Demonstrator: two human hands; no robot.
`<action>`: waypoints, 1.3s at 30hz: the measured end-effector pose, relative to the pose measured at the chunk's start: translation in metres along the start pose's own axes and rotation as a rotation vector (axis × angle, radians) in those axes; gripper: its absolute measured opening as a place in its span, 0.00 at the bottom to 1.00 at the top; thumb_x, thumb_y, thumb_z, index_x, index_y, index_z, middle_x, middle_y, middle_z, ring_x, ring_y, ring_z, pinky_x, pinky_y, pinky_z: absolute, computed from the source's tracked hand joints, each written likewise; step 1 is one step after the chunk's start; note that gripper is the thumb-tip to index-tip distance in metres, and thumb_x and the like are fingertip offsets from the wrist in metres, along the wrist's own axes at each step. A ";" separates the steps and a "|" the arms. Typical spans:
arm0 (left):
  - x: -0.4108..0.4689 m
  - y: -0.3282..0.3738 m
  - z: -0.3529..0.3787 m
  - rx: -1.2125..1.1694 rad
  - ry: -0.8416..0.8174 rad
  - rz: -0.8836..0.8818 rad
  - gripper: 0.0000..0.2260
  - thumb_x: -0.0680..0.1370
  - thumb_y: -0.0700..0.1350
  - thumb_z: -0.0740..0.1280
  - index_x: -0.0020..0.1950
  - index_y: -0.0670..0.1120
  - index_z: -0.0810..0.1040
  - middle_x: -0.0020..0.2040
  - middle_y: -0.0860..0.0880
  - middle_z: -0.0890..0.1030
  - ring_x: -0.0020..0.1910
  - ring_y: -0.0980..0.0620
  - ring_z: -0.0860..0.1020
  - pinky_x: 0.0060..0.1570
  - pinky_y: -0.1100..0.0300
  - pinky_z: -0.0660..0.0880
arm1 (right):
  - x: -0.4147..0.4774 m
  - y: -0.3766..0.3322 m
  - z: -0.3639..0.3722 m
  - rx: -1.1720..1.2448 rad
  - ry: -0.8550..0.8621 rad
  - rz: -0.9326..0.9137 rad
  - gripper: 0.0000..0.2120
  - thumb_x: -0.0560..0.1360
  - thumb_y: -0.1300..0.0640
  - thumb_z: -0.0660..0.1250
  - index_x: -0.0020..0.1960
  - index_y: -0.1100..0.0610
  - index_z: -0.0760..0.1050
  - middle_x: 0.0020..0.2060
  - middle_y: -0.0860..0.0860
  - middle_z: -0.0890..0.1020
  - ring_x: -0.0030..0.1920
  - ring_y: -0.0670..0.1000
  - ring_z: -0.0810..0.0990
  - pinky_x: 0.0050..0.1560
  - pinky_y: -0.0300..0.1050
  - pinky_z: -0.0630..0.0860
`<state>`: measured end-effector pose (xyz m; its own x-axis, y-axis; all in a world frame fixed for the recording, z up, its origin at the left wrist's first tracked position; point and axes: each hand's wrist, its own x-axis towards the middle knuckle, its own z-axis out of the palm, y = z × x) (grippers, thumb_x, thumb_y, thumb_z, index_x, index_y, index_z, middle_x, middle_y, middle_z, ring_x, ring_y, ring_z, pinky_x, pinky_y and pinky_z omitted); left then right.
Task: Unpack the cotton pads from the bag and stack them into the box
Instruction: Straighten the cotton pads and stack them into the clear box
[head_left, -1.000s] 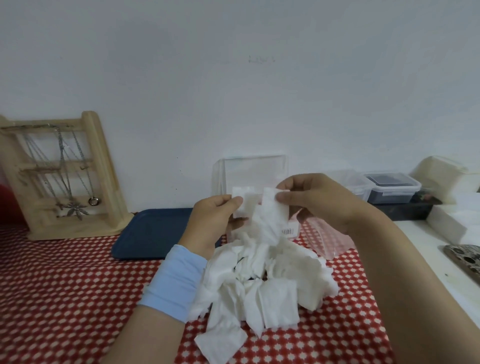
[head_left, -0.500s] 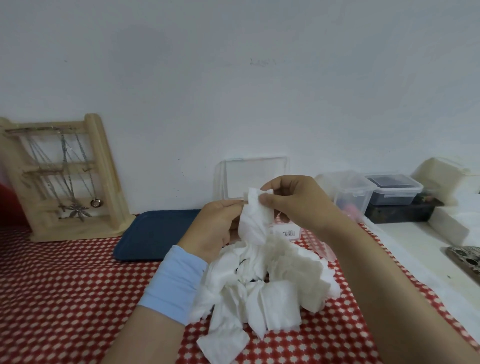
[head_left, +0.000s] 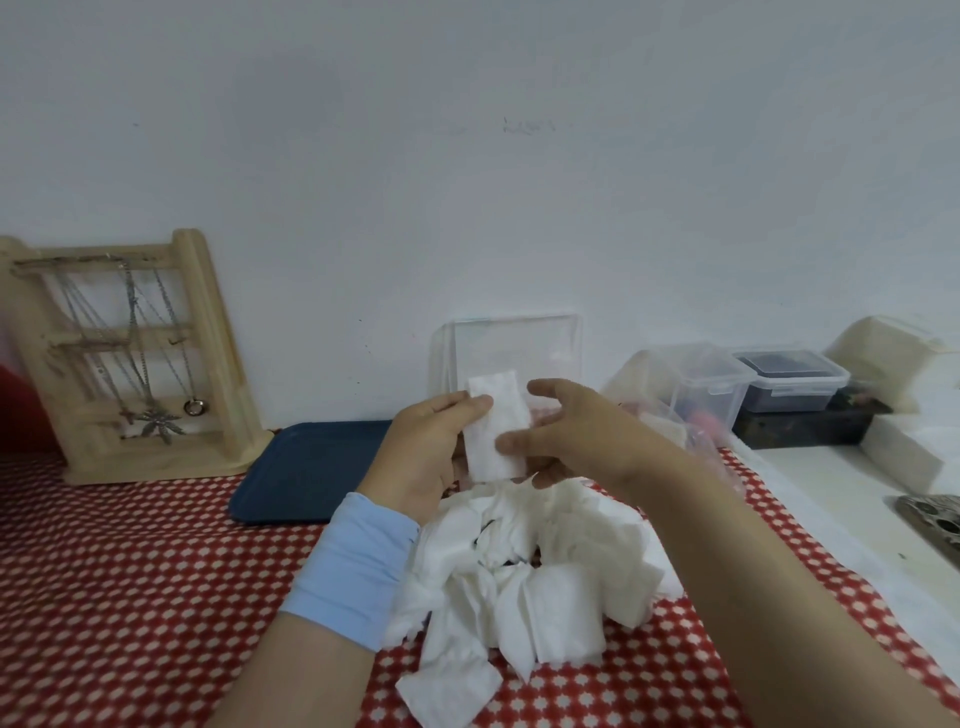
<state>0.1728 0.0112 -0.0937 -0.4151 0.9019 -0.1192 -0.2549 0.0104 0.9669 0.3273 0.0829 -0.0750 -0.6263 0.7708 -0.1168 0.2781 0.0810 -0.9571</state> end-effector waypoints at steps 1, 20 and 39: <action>0.000 0.001 0.000 -0.016 0.012 -0.001 0.08 0.80 0.43 0.69 0.55 0.40 0.84 0.52 0.40 0.87 0.48 0.43 0.86 0.52 0.45 0.83 | 0.003 0.002 0.001 -0.014 0.030 0.003 0.44 0.70 0.62 0.79 0.79 0.57 0.58 0.45 0.58 0.87 0.41 0.57 0.87 0.43 0.50 0.84; 0.006 -0.010 0.001 -0.047 0.133 0.069 0.07 0.81 0.40 0.69 0.54 0.37 0.83 0.48 0.40 0.87 0.43 0.46 0.87 0.44 0.56 0.84 | -0.005 -0.013 -0.015 0.394 -0.076 -0.301 0.05 0.79 0.63 0.67 0.49 0.58 0.81 0.29 0.48 0.77 0.27 0.45 0.74 0.28 0.38 0.64; -0.004 -0.001 0.008 0.001 -0.105 0.001 0.12 0.83 0.44 0.65 0.55 0.37 0.83 0.51 0.37 0.86 0.50 0.42 0.87 0.51 0.53 0.84 | 0.013 0.005 -0.009 -0.193 0.281 -0.244 0.07 0.74 0.60 0.73 0.50 0.51 0.79 0.33 0.46 0.82 0.27 0.44 0.79 0.31 0.39 0.75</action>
<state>0.1815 0.0106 -0.0924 -0.3213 0.9423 -0.0943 -0.2540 0.0102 0.9672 0.3270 0.0991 -0.0784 -0.4748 0.8548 0.2095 0.2947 0.3787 -0.8774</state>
